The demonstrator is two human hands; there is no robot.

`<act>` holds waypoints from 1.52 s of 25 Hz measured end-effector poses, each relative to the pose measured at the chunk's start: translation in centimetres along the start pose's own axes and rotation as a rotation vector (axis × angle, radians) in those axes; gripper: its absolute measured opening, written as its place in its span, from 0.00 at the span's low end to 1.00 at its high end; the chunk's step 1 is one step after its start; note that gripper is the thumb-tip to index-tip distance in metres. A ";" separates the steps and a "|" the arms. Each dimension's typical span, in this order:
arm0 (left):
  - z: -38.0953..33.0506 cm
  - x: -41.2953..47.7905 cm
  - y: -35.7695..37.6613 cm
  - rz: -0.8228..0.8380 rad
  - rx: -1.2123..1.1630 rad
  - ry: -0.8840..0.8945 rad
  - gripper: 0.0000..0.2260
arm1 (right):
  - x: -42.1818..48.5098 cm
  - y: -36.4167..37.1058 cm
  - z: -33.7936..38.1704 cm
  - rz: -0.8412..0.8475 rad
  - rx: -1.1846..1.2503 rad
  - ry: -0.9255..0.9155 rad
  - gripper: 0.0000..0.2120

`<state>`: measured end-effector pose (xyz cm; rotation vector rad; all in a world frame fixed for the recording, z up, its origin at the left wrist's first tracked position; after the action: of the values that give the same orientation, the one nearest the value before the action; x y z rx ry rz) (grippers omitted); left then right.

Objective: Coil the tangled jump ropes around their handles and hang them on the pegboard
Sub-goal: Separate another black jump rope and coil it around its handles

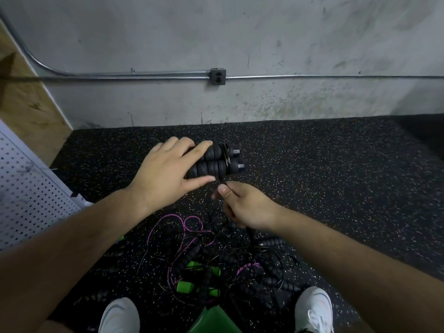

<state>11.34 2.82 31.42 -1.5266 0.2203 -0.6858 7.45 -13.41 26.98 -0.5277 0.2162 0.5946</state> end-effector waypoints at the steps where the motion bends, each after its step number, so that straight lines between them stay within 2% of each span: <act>1: 0.7 0.2 0.2 0.008 0.018 -0.022 0.34 | -0.1 0.2 0.3 0.001 -0.034 0.014 0.17; 4: 2.9 0.4 1.1 0.062 0.052 -0.089 0.34 | -1.2 0.5 2.0 0.056 -0.169 0.067 0.17; 7: 3.9 0.1 2.5 0.124 0.097 -0.075 0.34 | -3.7 -0.9 5.1 0.033 -0.467 0.071 0.15; 11: 2.1 -0.3 3.1 0.184 0.071 0.080 0.33 | -5.4 -4.6 8.3 -0.245 -0.979 -0.016 0.12; 13: 0.1 -0.7 3.0 0.198 0.037 0.192 0.32 | -4.7 -6.1 8.1 -0.342 -1.026 -0.082 0.13; 16: -2.8 -1.7 2.8 0.248 -0.063 0.308 0.31 | -3.3 -7.8 6.1 -0.334 -0.969 -0.134 0.11; 18: -4.2 -2.1 1.9 0.231 -0.160 0.317 0.32 | -2.4 -8.8 4.2 -0.305 -0.883 -0.130 0.09; 19: -4.6 -2.1 1.2 0.205 -0.208 0.301 0.32 | -1.9 -9.2 2.9 -0.275 -0.761 -0.107 0.09; 22: -4.7 -1.9 -0.5 0.115 -0.241 0.233 0.33 | -1.2 -8.3 0.3 -0.143 -0.169 -0.050 0.09; 24: -4.0 -1.4 -0.7 0.073 -0.189 0.165 0.34 | -0.9 -5.4 -1.2 -0.031 0.023 0.068 0.09; 27: -2.6 -0.6 0.3 0.089 -0.119 0.048 0.35 | 0.0 -1.5 -1.4 0.020 -0.072 0.101 0.19; 30: -1.3 0.0 1.2 0.088 -0.082 -0.016 0.35 | 0.4 -0.4 -1.0 0.028 -0.049 0.084 0.16; 38: 1.4 0.3 2.5 0.153 0.000 -0.105 0.36 | -2.4 1.5 3.6 0.258 -0.199 0.143 0.15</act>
<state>13.04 3.61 29.20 -1.5240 0.2544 -0.4836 4.73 -11.59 30.23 -0.7425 0.3669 0.8358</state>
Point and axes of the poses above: each hand's wrist, its own x-axis towards the middle knuckle, its own y-axis out of the palm, z = x × y, the point moved 6 cm from there along x, towards the middle knuckle, and after that the axes turned 10 degrees about z, right-handed, at the moved point
